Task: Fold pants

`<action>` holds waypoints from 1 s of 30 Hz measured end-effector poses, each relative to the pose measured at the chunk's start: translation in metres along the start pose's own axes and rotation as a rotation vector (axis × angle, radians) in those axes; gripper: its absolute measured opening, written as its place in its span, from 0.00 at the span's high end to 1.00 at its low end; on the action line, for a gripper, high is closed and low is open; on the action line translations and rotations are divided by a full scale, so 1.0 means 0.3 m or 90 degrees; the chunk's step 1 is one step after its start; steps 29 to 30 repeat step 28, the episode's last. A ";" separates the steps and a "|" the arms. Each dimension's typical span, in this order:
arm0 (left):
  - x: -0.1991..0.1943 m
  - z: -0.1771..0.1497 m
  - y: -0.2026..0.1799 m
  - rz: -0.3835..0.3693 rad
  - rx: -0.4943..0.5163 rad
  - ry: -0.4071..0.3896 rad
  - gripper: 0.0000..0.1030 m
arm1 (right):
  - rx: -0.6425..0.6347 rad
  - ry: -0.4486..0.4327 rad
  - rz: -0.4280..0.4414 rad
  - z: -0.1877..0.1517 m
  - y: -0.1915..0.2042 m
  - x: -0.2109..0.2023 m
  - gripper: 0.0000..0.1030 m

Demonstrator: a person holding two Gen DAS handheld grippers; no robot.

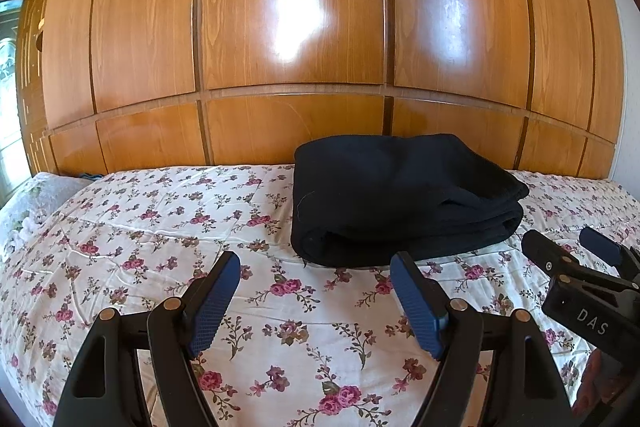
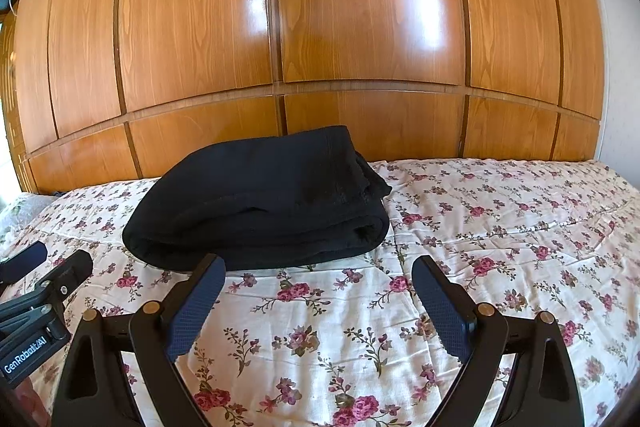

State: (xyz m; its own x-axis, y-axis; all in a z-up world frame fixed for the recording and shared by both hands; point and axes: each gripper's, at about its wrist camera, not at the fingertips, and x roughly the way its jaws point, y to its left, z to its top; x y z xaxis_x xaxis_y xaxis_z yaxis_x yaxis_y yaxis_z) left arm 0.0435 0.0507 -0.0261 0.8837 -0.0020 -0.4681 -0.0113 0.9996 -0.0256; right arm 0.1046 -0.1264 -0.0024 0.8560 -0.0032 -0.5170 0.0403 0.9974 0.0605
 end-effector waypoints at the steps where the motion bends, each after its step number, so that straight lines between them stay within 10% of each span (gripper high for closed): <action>1: 0.001 0.000 0.001 -0.001 0.000 0.001 0.24 | 0.000 -0.001 -0.001 0.000 0.000 0.000 0.08; 30: 0.036 -0.009 0.011 -0.012 -0.011 0.040 0.24 | 0.002 0.023 0.008 -0.011 -0.002 0.026 0.08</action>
